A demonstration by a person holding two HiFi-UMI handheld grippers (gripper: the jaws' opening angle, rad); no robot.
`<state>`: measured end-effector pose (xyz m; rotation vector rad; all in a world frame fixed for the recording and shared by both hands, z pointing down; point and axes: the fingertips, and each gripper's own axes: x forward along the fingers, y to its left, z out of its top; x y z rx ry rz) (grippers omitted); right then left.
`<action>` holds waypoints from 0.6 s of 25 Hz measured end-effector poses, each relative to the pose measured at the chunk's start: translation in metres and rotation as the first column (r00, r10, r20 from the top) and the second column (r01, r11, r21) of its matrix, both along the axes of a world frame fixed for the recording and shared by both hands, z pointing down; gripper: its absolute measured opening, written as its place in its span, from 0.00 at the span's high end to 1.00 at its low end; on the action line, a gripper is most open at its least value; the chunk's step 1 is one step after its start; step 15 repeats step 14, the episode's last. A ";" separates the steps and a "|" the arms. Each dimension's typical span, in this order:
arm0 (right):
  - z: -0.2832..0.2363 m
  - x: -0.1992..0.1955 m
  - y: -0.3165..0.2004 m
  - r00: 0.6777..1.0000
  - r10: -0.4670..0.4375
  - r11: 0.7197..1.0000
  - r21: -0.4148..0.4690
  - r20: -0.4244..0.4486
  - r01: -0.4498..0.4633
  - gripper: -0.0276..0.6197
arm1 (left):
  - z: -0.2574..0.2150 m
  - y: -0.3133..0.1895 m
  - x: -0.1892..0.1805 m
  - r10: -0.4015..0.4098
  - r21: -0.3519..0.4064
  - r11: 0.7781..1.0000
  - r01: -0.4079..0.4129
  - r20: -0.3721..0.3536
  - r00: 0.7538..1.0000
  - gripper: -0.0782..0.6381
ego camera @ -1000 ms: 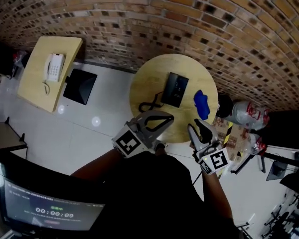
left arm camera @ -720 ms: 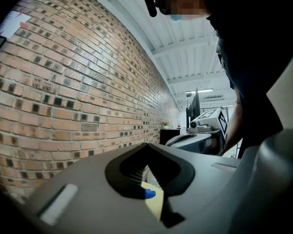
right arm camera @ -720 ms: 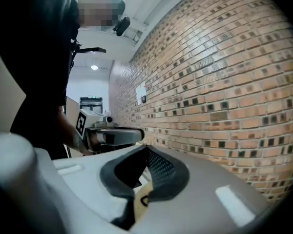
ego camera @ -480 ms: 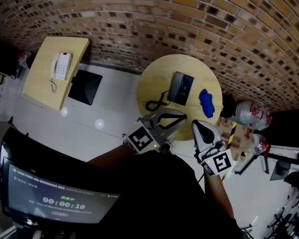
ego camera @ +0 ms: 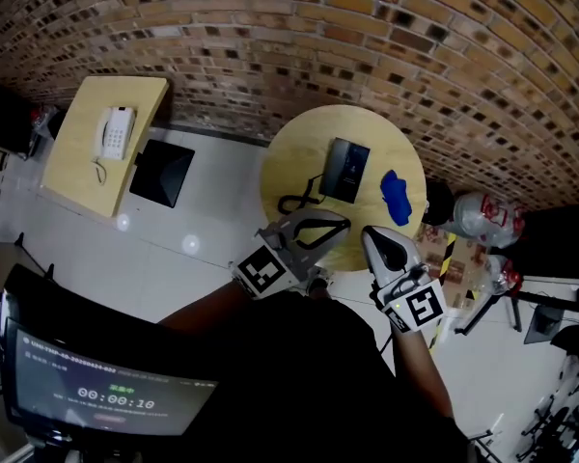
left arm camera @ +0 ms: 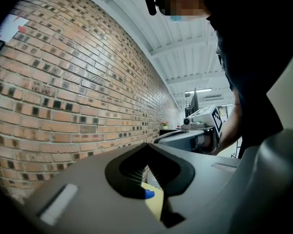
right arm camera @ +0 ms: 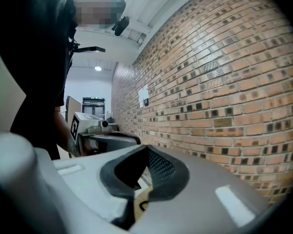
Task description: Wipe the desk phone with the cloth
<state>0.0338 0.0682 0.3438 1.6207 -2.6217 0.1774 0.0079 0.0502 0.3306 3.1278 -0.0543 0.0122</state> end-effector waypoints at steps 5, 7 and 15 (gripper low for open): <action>0.002 0.002 0.000 1.000 0.005 1.000 -0.003 0.011 -0.005 0.96 | -0.001 0.002 0.003 0.014 -0.014 1.000 -0.014 -0.002 1.000 0.88; 0.001 0.003 -0.001 1.000 0.009 1.000 -0.001 0.017 -0.009 0.96 | -0.001 0.002 0.004 0.016 -0.009 1.000 -0.016 -0.002 1.000 0.88; -0.001 0.001 -0.001 1.000 -0.003 1.000 0.003 0.027 0.003 0.96 | -0.001 0.003 0.002 0.016 -0.010 1.000 -0.016 0.003 1.000 0.88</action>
